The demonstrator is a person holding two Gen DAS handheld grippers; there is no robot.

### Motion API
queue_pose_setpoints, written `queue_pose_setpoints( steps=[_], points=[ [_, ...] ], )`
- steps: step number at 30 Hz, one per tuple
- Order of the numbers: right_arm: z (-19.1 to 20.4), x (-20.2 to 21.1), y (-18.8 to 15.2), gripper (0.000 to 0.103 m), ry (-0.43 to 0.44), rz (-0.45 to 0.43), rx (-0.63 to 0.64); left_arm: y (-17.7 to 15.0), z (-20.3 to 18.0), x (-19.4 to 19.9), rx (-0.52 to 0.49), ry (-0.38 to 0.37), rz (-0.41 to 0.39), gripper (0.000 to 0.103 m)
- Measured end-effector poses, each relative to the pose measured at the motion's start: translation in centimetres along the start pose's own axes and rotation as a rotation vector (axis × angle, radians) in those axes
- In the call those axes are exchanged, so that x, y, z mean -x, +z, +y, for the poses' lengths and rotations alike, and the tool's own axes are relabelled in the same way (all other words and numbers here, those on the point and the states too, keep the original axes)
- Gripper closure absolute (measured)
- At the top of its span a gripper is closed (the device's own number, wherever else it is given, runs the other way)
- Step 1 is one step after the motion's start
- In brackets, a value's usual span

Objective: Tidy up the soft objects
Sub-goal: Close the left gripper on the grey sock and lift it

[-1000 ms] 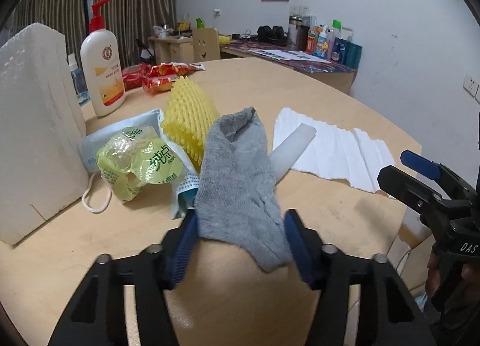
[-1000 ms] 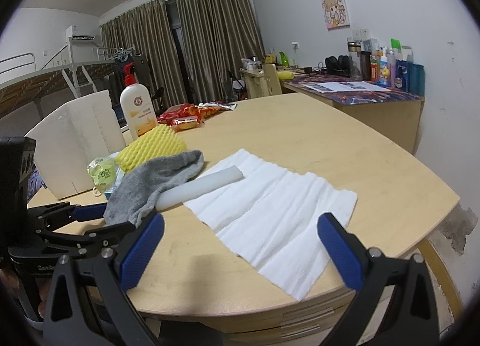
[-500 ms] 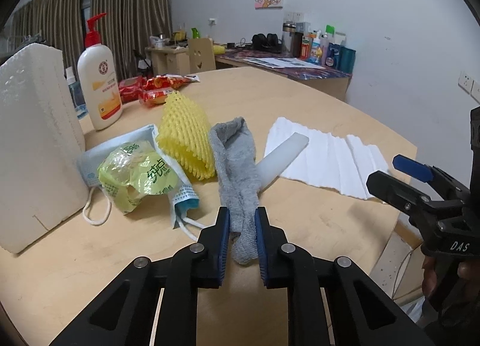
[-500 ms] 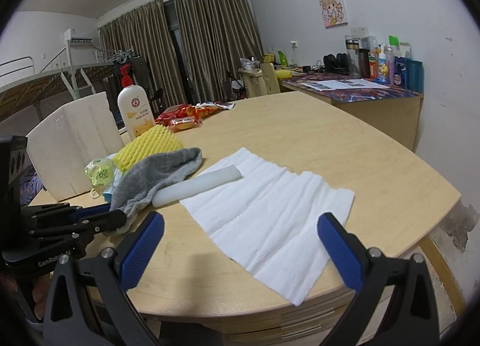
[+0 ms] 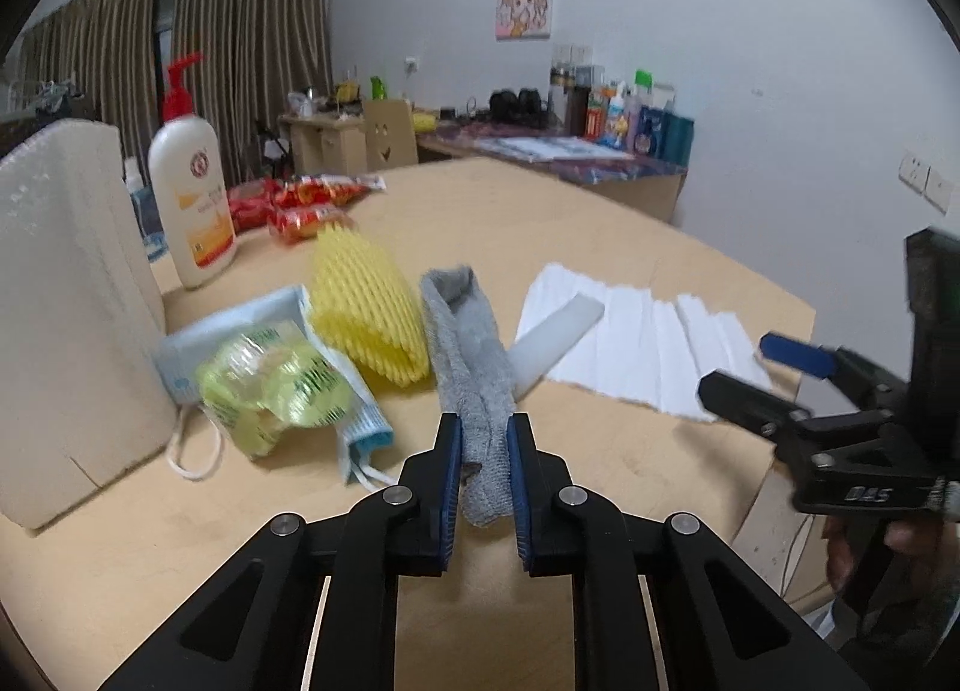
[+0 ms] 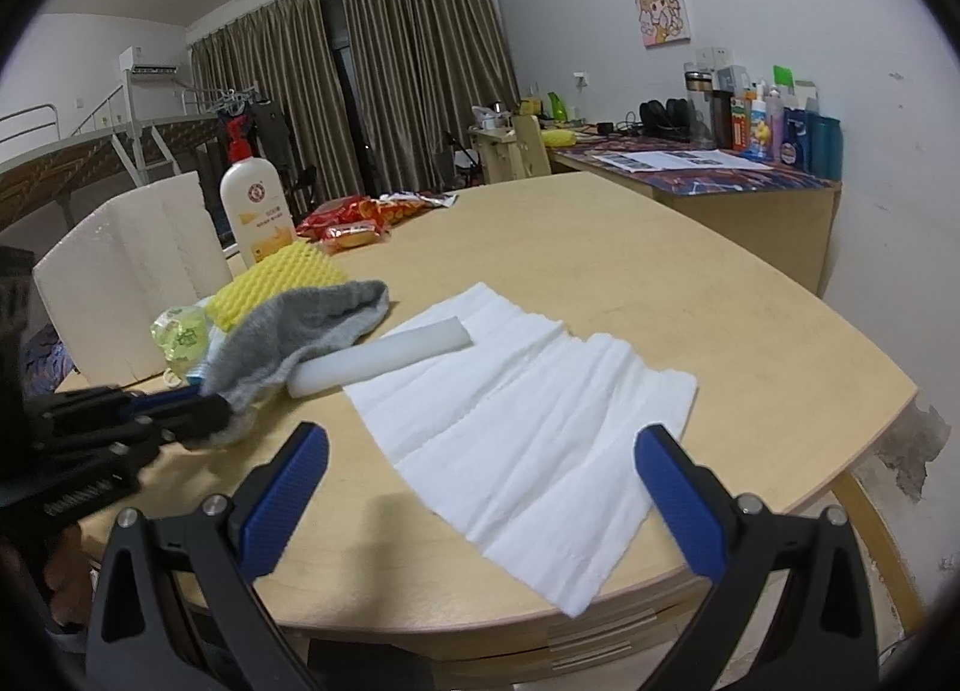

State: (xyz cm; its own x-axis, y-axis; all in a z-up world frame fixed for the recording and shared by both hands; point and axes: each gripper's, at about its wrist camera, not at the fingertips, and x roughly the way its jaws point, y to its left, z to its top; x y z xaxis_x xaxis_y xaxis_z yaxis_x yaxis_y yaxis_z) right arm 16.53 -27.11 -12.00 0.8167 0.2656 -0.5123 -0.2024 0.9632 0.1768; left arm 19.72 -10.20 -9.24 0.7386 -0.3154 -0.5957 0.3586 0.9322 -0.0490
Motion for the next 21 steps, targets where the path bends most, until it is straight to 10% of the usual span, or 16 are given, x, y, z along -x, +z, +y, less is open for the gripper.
queue_pose_setpoints(
  steps=[12, 21],
  points=[
    [-0.6, -2.2, 0.7, 0.000, -0.024, 0.050, -0.007, 0.4, 0.5, 3.9, -0.034, -0.019, -0.115, 0.087],
    [-0.2, -2.5, 0.7, 0.000, -0.047, 0.068, 0.013, -0.9, -0.7, 1.7, -0.057, -0.038, -0.036, 0.085]
  ],
)
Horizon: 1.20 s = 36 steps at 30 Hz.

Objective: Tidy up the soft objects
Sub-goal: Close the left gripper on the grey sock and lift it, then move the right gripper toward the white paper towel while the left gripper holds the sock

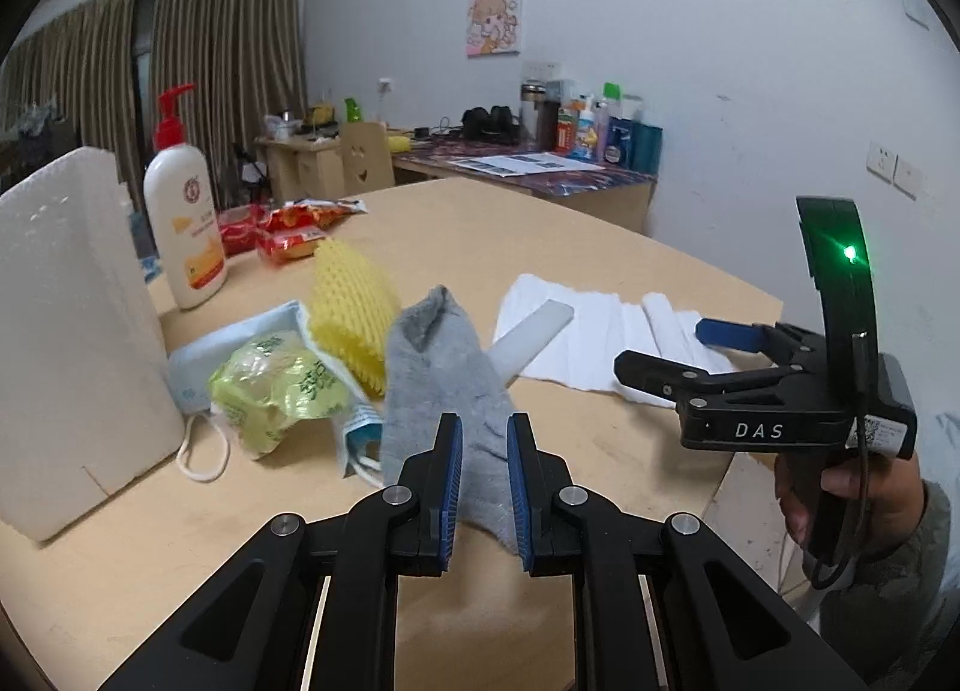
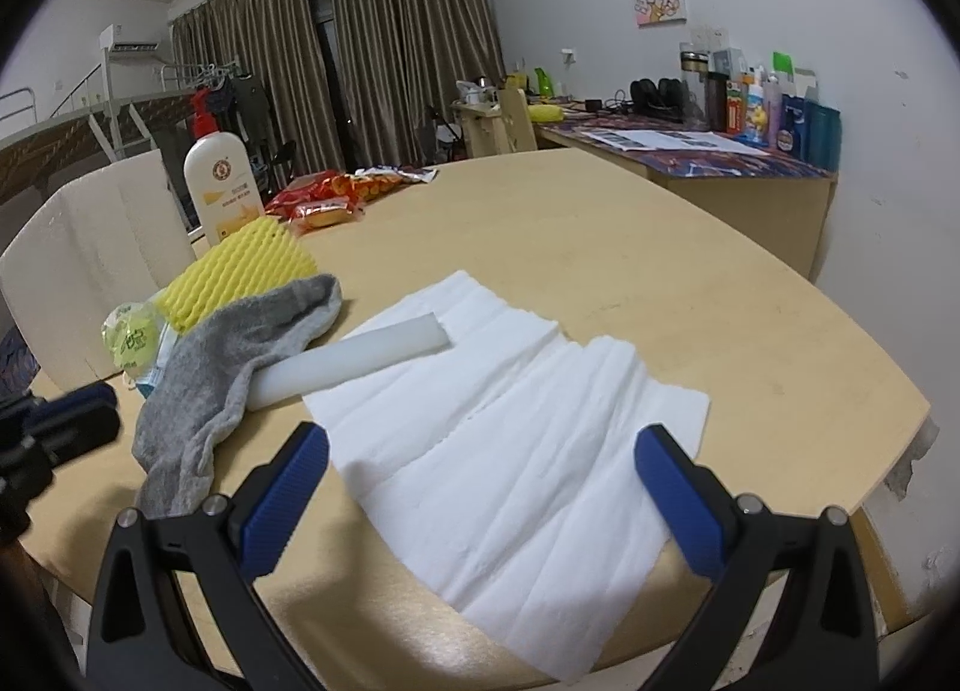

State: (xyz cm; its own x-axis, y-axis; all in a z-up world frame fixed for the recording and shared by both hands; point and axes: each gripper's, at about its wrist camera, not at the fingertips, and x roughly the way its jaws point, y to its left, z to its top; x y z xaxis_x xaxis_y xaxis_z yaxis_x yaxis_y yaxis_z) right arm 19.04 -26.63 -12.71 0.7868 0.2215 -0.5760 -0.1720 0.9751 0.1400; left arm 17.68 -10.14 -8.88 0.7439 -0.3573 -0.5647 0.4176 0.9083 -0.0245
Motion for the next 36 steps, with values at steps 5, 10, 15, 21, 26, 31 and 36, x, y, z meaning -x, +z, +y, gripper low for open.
queue_pose_setpoints(
  steps=[5, 10, 15, 21, 26, 31, 36],
  points=[
    [0.0, -0.3, -0.1, 0.000, 0.000, 0.011, -0.003, 0.1, -0.2, -0.8, -0.004, 0.039, 0.015, 0.043],
    [0.0, -0.2, 0.0, 0.000, 0.000, 0.013, 0.005, 0.3, 0.1, -1.9, 0.016, 0.047, 0.047, 0.042],
    [0.2, -0.3, 0.1, 0.000, 0.000, 0.014, 0.006, 0.4, -0.1, -2.9, 0.011, 0.067, 0.090, 0.043],
    [0.1, -0.3, 0.0, 0.000, 0.008, 0.016, 0.004, 0.2, -0.1, -4.2, 0.008, 0.092, 0.152, 0.086],
    [0.1, -0.4, 0.0, 0.000, 0.007, 0.013, 0.006, 0.2, -0.4, -4.2, -0.022, 0.097, 0.155, 0.092],
    [0.4, -0.4, -0.1, 0.000, 0.002, 0.014, 0.017, 0.2, 0.1, -4.1, -0.006, 0.068, 0.163, 0.100],
    [0.5, -0.4, -0.2, 0.000, -0.008, 0.014, 0.024, 0.8, 0.5, -2.8, 0.005, 0.027, 0.107, 0.101]
  ],
)
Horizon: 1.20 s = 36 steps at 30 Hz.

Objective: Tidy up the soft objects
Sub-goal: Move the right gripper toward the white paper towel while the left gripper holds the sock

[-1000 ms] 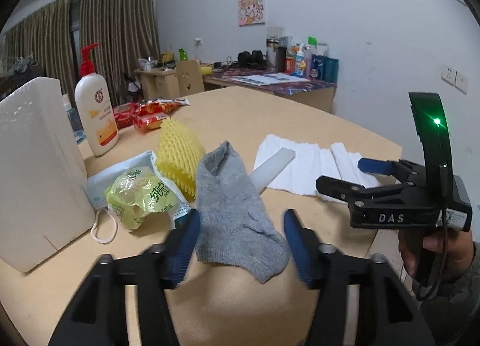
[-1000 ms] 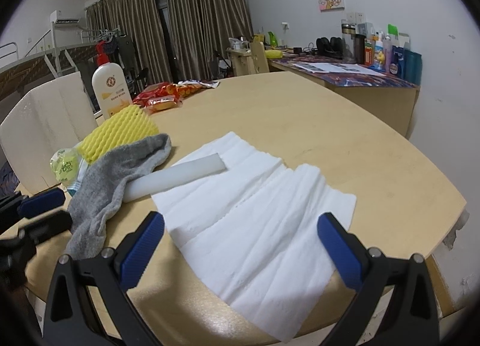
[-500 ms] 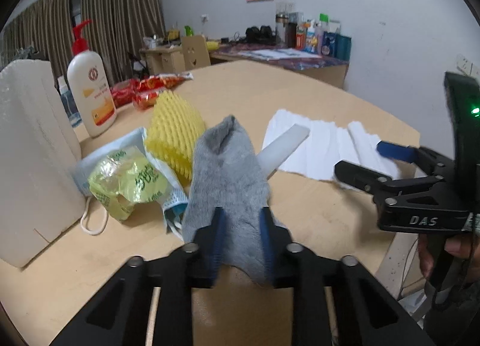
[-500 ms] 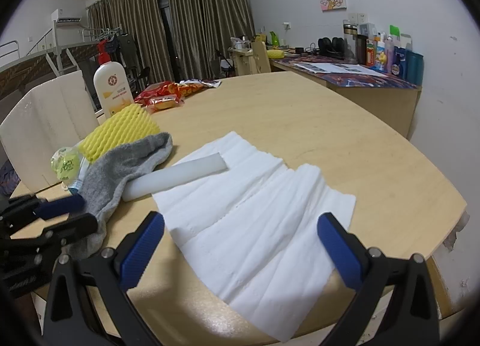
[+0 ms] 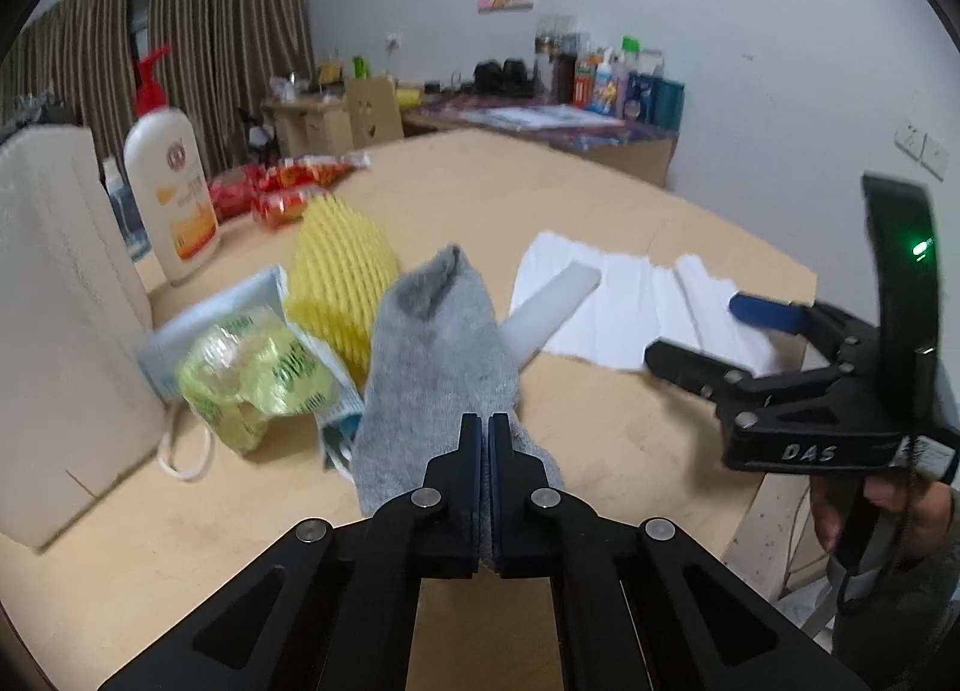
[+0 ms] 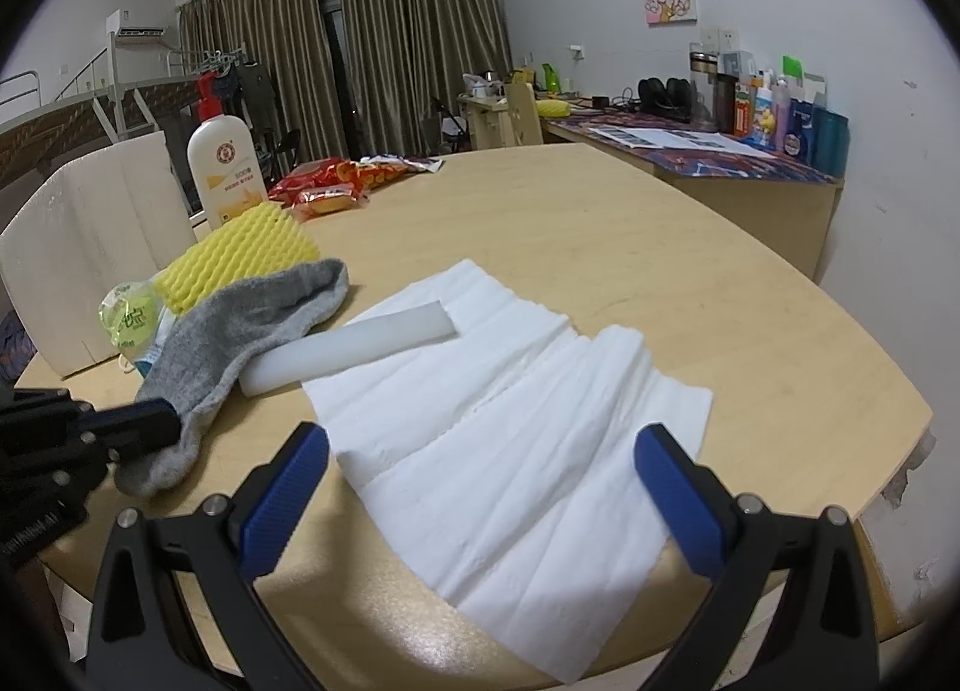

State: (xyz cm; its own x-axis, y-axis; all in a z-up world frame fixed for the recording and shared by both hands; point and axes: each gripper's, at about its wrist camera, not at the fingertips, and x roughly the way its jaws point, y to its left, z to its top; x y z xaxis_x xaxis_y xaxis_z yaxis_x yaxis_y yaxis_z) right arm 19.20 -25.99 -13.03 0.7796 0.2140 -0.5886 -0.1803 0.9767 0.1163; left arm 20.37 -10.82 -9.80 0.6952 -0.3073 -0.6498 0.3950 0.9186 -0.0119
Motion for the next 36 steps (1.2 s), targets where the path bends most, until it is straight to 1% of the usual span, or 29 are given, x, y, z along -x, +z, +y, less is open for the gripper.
queue_pose_setpoints(
  steps=[3, 6, 10, 11, 13, 15, 16, 18, 20, 21, 22, 23, 25, 27, 30, 32, 36],
  points=[
    [0.1, 0.0, 0.0, 0.000, -0.005, 0.003, 0.009, 0.4, 0.0, 1.1, -0.009, 0.004, -0.028, 0.101],
    [0.2, -0.1, 0.0, 0.000, -0.016, 0.006, 0.022, 0.4, 0.0, 2.1, -0.022, -0.007, -0.054, 0.101],
    [1.0, -0.6, -0.2, 0.000, -0.068, 0.029, 0.073, 0.9, 0.4, 3.8, -0.025, -0.017, -0.100, 0.101],
    [0.9, -0.6, -0.1, 0.000, -0.065, 0.029, 0.064, 1.0, 0.4, 4.2, -0.027, -0.014, -0.106, 0.101],
    [0.3, -0.3, 0.1, 0.006, -0.033, 0.022, 0.024, 1.0, 0.6, 4.9, -0.027, -0.014, -0.120, 0.101],
    [0.2, -0.3, 0.2, 0.017, -0.047, 0.028, 0.030, 0.8, 0.7, 5.5, -0.029, -0.016, -0.130, 0.101],
    [0.2, -0.3, 0.2, 0.019, -0.060, 0.031, 0.034, 0.7, 0.7, 5.8, -0.031, -0.014, -0.141, 0.101],
    [0.3, -0.3, 0.4, 0.031, -0.076, 0.041, 0.047, 0.5, 0.9, 6.2, -0.030, -0.010, -0.150, 0.101],
    [0.4, -0.5, 0.5, 0.034, -0.084, 0.050, 0.058, 0.3, 1.1, 6.5, -0.022, -0.012, -0.157, 0.101],
    [0.4, -0.4, 0.5, 0.041, -0.085, 0.052, 0.056, 0.1, 1.2, 6.6, -0.020, -0.011, -0.158, 0.101],
    [0.4, -0.3, 0.6, 0.044, -0.072, 0.051, 0.051, 0.0, 1.2, 6.7, -0.018, -0.008, -0.159, 0.101],
    [0.4, 0.0, 0.8, 0.044, -0.055, 0.047, 0.048, 0.0, 1.3, 6.8, -0.016, -0.006, -0.160, 0.101],
    [0.7, 0.6, 1.1, 0.044, -0.072, 0.022, 0.066, -0.2, 1.6, 7.1, -0.010, -0.003, -0.166, 0.101],
    [1.0, 0.5, 1.4, 0.053, -0.075, 0.025, 0.082, -0.2, 1.6, 7.6, -0.009, -0.001, -0.174, 0.101],
    [1.2, -0.2, 1.7, 0.053, -0.084, 0.037, 0.098, -0.3, 1.7, 8.7, -0.005, -0.008, -0.200, 0.101],
    [1.1, -0.8, 1.9, 0.053, -0.072, 0.048, 0.097, 0.0, 2.0, 9.6, -0.001, -0.011, -0.216, 0.101],
    [0.7, -1.6, 2.2, 0.053, -0.093, 0.056, 0.082, 0.1, 2.7, 11.3, 0.013, -0.016, -0.246, 0.101]
  ],
)
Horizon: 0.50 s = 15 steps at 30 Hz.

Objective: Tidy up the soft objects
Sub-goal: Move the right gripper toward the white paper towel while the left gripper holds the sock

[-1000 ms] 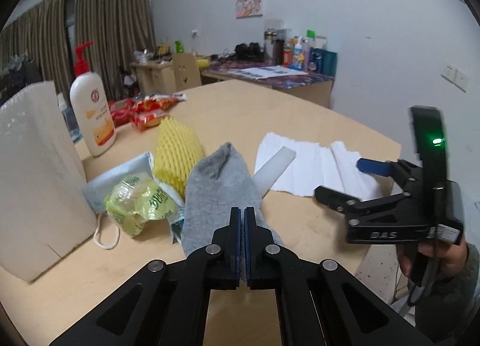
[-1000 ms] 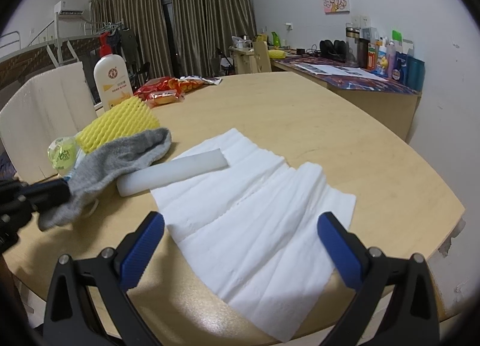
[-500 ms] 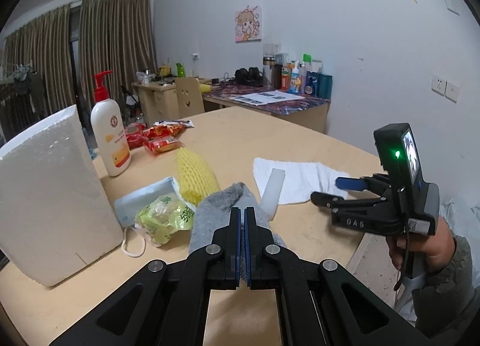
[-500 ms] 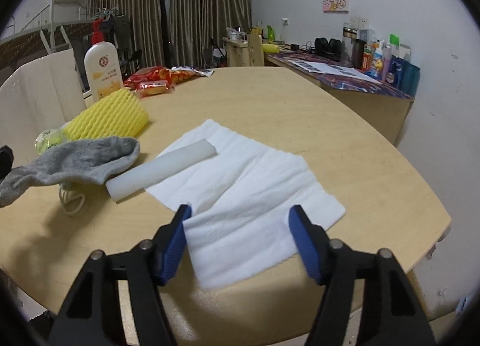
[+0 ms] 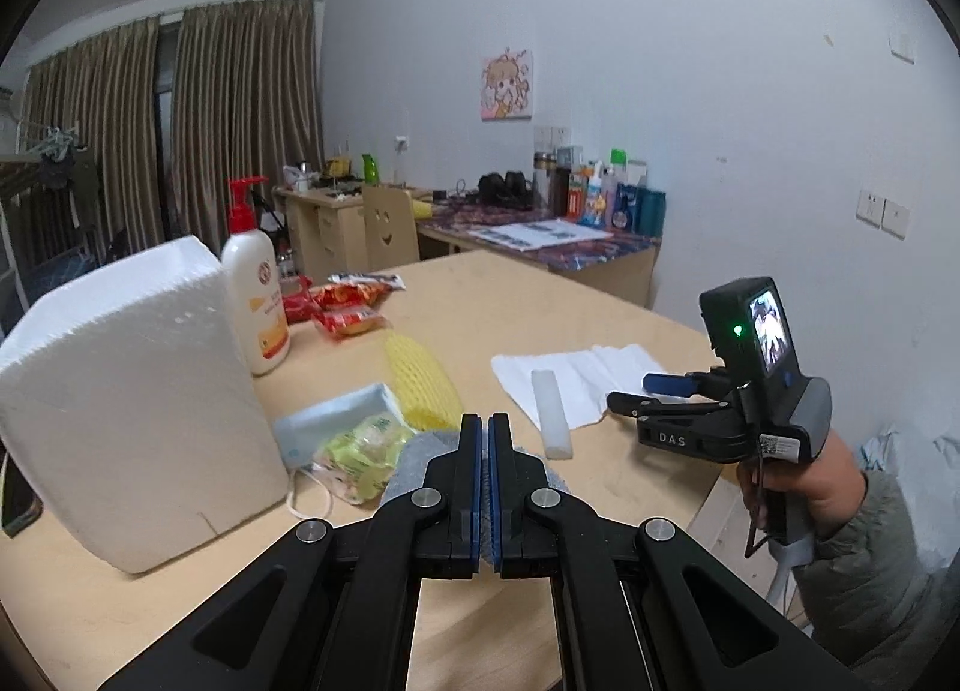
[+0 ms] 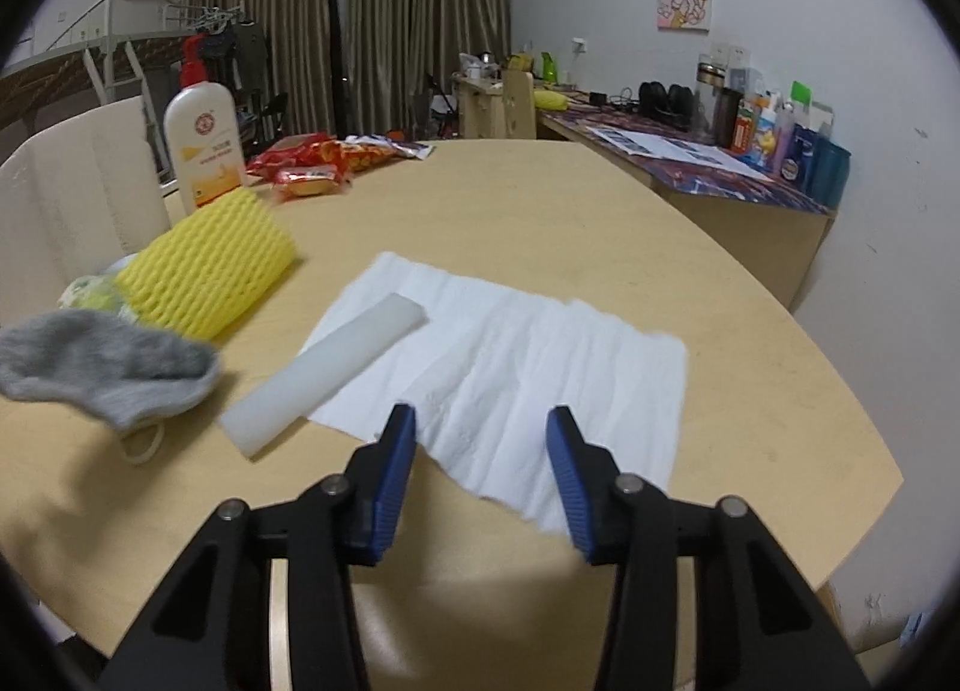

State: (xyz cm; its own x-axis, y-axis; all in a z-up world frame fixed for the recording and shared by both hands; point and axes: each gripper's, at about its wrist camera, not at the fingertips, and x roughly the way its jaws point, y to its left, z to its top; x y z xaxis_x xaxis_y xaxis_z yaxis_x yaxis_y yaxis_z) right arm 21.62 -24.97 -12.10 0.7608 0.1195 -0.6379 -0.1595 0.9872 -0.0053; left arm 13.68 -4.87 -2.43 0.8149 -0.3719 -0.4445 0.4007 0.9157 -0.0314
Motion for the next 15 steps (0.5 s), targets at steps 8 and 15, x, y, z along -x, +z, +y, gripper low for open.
queue_pose_setpoints(
  steps=[8, 15],
  points=[
    [-0.7, -0.4, 1.8, 0.039, -0.003, -0.030, -0.048, -0.6, 0.3, 1.0, 0.018, -0.006, -0.012, 0.101],
    [-0.8, -1.8, 2.7, 0.037, 0.022, -0.007, -0.068, -1.0, 0.2, 1.1, 0.027, -0.006, -0.007, 0.101]
  ],
)
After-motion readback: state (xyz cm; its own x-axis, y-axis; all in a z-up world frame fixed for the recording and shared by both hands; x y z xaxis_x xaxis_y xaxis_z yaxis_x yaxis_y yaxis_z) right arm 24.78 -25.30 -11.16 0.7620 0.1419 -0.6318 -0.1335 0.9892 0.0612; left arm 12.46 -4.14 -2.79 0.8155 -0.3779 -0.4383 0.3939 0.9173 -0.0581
